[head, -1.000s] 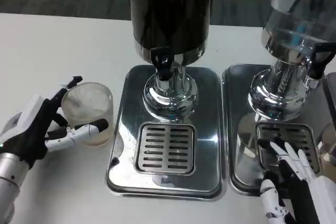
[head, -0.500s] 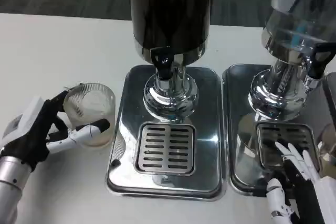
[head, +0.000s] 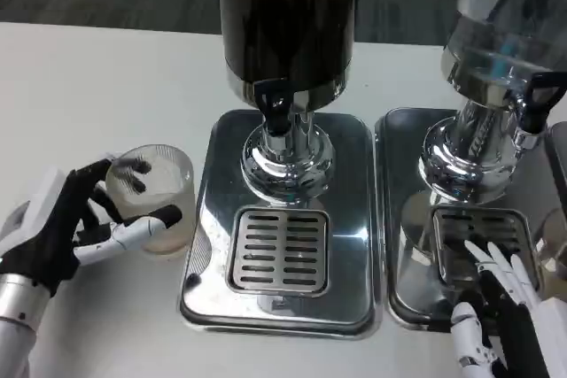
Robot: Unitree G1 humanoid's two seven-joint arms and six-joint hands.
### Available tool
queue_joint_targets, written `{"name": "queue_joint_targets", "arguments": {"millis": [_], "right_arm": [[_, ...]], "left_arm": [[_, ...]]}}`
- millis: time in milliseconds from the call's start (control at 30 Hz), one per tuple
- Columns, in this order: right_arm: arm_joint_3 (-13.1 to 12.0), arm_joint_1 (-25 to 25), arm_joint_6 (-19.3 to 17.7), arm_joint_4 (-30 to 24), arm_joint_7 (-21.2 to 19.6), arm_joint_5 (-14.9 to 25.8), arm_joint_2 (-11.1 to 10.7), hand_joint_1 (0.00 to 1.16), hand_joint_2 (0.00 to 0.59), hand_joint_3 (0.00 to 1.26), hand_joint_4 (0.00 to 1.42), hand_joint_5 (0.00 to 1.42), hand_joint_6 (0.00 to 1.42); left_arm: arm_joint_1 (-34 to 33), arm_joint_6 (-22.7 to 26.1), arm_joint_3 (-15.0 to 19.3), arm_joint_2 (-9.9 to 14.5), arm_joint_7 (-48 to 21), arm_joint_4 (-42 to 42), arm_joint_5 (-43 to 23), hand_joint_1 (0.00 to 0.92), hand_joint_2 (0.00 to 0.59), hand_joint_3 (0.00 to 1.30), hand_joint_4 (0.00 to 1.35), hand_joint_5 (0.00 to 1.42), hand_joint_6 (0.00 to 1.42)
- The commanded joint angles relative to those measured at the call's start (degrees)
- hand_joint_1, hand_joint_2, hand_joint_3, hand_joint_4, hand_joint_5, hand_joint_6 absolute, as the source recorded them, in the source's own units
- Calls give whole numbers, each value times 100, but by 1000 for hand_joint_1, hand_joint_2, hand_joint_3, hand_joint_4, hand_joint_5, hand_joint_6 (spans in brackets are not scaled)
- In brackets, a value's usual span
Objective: Grasp the cup under the faucet to collect the drink, then remove the cup.
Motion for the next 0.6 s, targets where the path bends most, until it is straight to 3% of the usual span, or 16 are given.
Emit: {"name": "queue_joint_targets", "arguments": {"millis": [33,600], "right_arm": [[-25,-5,-92,37,44,55,-7,0,586,178,65,4,48],[-35,-173,-177,103,129,111,0,0,586,178,64,4,48]], "left_arm": [[57,-186,61,-21,216,-97,-15,387,125,500,540,787,1135],[293,-449,184,230,606,-276,32,380,122,544,594,856,1203]]}}
